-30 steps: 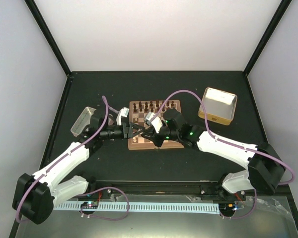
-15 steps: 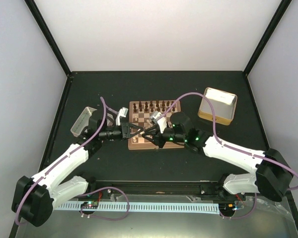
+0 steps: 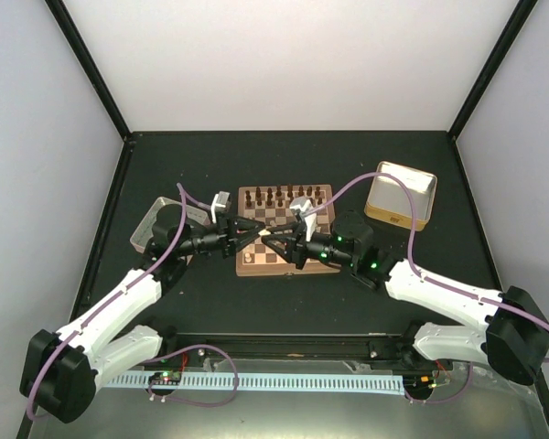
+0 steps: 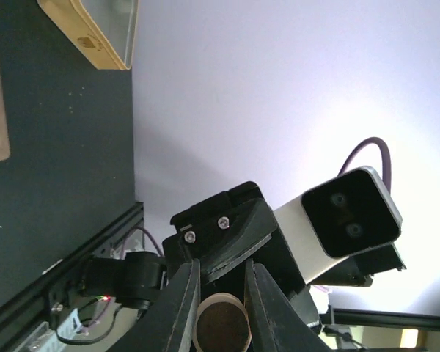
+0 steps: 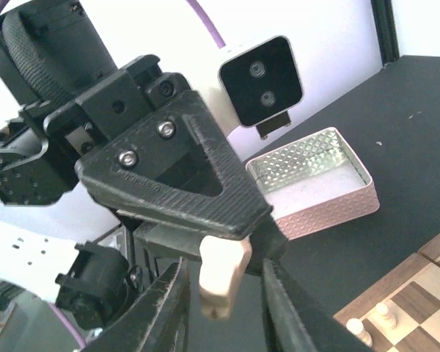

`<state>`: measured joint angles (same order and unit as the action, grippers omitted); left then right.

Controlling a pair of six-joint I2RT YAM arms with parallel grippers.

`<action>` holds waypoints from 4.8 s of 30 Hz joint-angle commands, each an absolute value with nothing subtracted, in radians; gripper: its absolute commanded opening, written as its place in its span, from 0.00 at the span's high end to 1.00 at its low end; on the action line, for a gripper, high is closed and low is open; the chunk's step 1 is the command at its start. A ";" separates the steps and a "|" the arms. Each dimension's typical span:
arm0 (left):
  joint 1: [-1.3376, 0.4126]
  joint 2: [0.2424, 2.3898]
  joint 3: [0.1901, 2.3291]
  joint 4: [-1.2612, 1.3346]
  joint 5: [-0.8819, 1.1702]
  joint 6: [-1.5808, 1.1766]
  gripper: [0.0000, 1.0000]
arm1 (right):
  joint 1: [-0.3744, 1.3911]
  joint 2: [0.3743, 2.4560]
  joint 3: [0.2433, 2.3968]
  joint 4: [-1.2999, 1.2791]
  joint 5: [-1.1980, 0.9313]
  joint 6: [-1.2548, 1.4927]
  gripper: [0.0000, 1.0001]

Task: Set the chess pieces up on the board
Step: Place the chess piece on the chessboard, then pick up the chess piece from the chessboard.

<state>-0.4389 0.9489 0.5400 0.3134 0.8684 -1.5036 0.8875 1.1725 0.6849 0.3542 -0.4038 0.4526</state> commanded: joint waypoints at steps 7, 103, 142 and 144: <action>-0.443 0.926 0.547 0.388 0.852 -1.686 0.98 | 0.890 1.158 0.756 0.375 -0.303 0.375 0.87; -0.415 0.529 0.701 -0.601 0.117 -0.341 0.32 | 0.642 1.743 1.334 -0.740 0.064 0.473 0.66; -0.416 0.524 0.698 -0.608 0.110 -0.336 0.32 | 0.660 1.938 1.454 -0.799 -0.015 0.442 0.82; -0.416 0.523 0.697 -0.608 0.109 -0.336 0.32 | 0.666 1.937 1.452 -0.801 -0.016 0.440 0.81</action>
<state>-0.4244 0.5301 0.6964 -0.6060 0.1085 -0.3496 0.6525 1.9312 1.4376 -0.7872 -0.0330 0.4446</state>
